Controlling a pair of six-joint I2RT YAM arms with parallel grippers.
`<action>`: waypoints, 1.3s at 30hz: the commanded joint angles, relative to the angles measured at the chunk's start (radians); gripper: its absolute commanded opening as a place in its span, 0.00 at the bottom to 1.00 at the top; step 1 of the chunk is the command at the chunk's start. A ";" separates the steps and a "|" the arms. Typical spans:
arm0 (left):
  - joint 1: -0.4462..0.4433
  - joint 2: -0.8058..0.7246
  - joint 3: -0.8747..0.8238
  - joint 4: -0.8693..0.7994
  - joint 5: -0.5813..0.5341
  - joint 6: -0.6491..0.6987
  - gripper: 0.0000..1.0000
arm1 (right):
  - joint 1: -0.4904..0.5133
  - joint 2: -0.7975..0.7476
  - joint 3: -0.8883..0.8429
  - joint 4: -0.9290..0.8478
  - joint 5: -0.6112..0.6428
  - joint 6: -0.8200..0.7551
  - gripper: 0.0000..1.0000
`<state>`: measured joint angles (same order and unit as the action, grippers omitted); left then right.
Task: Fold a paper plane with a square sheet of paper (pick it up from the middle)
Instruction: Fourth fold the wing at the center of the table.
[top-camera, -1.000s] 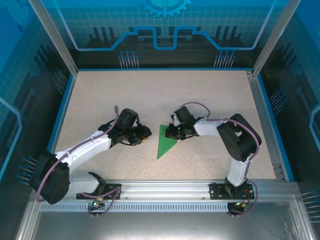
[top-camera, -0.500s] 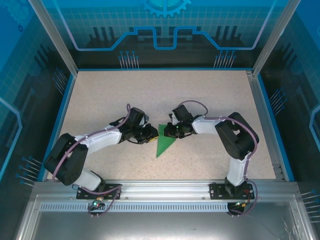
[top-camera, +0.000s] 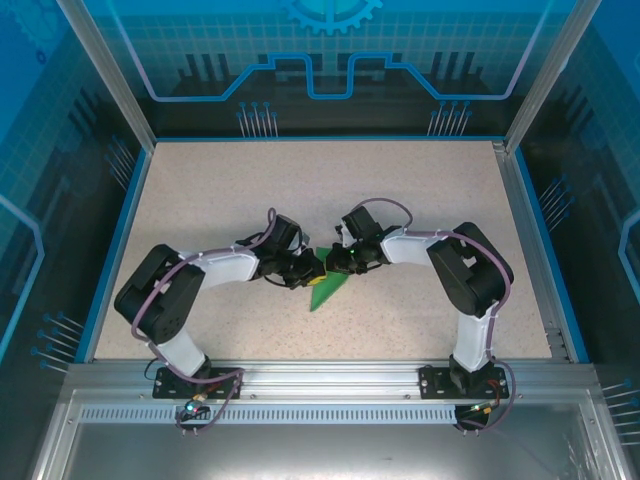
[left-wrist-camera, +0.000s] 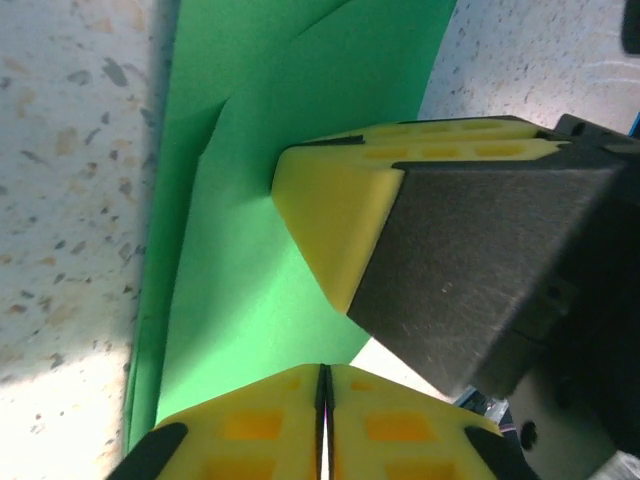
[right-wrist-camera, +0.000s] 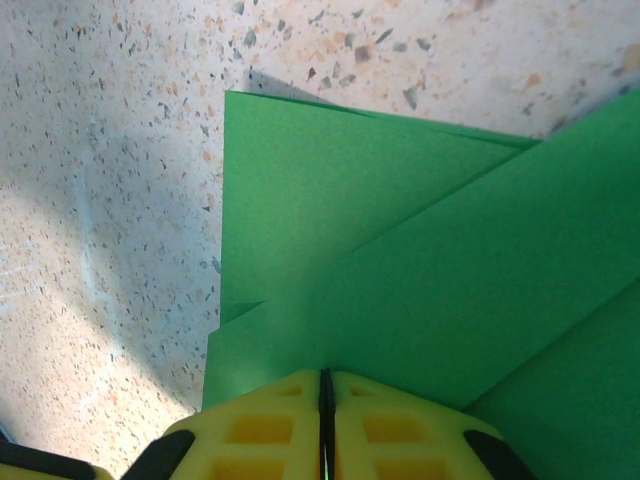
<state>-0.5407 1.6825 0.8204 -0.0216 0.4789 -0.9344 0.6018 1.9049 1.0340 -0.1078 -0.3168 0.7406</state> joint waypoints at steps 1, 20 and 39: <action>-0.018 0.020 0.027 -0.044 0.001 0.020 0.09 | 0.000 0.014 -0.037 -0.027 0.031 0.023 0.10; -0.050 -0.002 0.013 -0.077 -0.033 0.025 0.12 | -0.040 -0.190 -0.066 -0.085 0.000 0.028 0.13; -0.115 0.080 -0.043 -0.086 -0.053 0.055 0.07 | 0.008 -0.045 -0.059 0.028 -0.087 0.082 0.13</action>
<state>-0.6464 1.7535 0.8124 -0.0635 0.4576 -0.9062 0.6022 1.8248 0.9760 -0.1055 -0.3645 0.8124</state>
